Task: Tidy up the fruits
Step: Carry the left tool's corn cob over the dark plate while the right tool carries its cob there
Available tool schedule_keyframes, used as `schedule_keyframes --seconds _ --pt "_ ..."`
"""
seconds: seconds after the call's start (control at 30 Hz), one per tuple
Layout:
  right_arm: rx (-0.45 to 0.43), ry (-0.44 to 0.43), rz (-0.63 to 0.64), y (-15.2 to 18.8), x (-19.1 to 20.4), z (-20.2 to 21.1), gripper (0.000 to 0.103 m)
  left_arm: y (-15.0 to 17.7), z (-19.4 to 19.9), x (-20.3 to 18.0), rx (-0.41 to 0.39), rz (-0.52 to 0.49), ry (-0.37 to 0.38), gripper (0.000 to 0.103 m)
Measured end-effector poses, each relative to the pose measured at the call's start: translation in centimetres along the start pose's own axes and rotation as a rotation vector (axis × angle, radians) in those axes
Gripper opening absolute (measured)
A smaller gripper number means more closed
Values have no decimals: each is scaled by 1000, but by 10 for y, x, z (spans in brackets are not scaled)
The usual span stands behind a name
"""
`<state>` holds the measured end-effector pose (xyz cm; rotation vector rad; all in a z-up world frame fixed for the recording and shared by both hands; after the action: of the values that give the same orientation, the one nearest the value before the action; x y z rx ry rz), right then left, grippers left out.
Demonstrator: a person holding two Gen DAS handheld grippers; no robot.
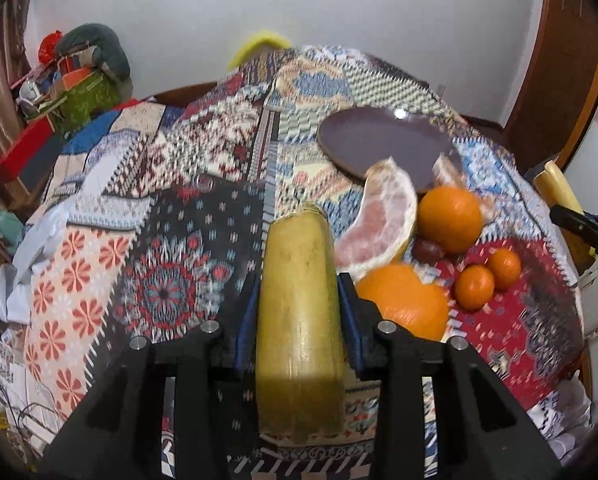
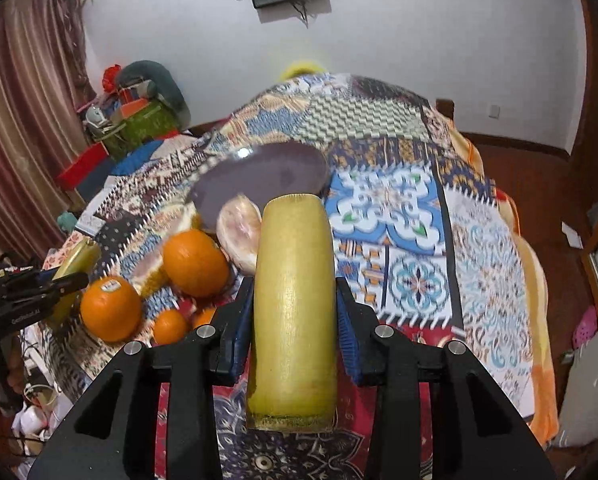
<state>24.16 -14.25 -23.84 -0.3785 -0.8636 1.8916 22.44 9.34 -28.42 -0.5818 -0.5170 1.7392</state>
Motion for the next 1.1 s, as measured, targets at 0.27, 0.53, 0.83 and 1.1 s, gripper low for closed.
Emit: schedule_keyframes --seconds 0.27,0.53,0.83,1.1 --pt "-68 7 24 -31 3 7 34 -41 11 -20 -78 -17 39 38" --pt "-121 13 43 -61 2 8 34 -78 13 -40 -132 -38 71 38" --pt "-162 19 64 -92 -3 -2 34 -111 0 -54 -160 -41 92 38" --pt "-175 15 89 -112 -3 -23 34 -132 -27 -61 -147 -32 110 38"
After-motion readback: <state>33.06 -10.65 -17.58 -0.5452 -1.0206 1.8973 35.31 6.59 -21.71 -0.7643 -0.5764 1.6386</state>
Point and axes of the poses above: each gripper's, at about its wrist camera, not at the fingertips, and z roughly against the way its jaws point, x to its left, y to its underside, the point moved 9 cm from there along -z, roughly the way its jaws point, and after that the axes turned 9 degrees about z, right-handed, at the moved point
